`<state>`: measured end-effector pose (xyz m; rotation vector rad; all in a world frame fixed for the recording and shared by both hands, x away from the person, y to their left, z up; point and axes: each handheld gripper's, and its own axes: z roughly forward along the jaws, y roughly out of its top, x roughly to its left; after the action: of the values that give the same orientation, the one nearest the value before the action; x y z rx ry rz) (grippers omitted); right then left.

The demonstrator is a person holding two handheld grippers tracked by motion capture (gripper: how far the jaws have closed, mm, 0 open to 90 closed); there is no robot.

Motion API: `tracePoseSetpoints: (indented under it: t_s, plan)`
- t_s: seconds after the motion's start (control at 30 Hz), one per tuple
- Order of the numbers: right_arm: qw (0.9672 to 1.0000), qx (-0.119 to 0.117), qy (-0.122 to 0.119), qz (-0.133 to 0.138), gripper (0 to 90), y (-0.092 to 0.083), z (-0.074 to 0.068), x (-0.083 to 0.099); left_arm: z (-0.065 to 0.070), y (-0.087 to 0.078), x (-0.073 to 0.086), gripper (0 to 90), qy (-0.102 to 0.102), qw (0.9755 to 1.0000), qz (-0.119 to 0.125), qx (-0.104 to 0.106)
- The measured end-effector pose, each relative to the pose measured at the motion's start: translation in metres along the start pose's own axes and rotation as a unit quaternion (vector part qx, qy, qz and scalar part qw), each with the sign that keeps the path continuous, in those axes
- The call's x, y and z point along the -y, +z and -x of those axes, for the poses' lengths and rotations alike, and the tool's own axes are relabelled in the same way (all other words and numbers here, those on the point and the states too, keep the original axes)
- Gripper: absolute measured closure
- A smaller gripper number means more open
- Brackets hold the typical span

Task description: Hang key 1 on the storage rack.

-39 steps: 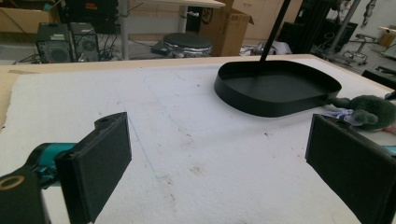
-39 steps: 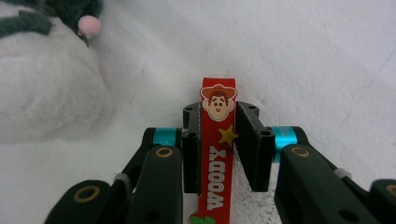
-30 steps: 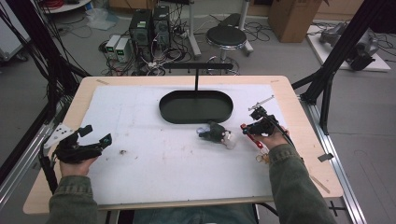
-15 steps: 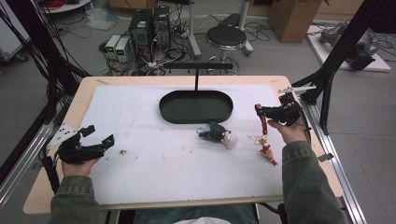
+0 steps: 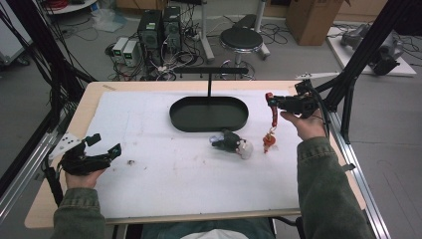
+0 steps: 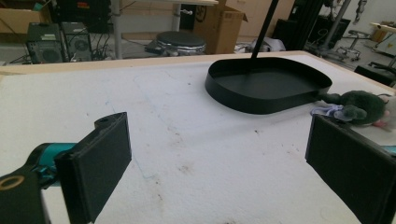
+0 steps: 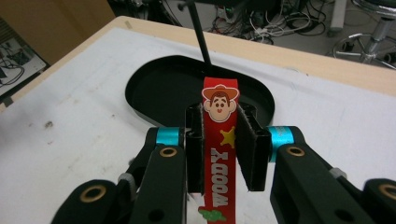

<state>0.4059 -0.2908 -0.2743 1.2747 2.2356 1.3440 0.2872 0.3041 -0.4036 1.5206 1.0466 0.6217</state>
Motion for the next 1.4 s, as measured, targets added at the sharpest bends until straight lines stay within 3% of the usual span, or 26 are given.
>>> tracePoseSetpoints:
  t_s: [0.33, 0.77, 1.07, 1.4]
  plan:
    - [0.9996, -0.003, -0.027, 0.000, 75.2, 0.005, -0.020, -0.023, 0.000, 0.000, 0.000, 7.3, 0.001, 1.0000, 0.002, 0.002]
    - [0.9992, -0.002, -0.038, 0.009, 75.2, 0.016, -0.043, -0.050, 0.000, 0.001, 0.000, 7.3, -0.001, 1.0000, 0.003, 0.007]
    - [0.9990, -0.004, -0.044, 0.006, 75.2, 0.053, -0.066, -0.081, -0.001, -0.002, -0.001, 7.3, 0.002, 0.9998, 0.017, -0.007]
    - [0.9990, -0.019, -0.040, 0.005, 75.1, 0.078, -0.080, -0.095, -0.002, -0.003, -0.002, 7.3, -0.001, 0.9995, 0.031, -0.010]
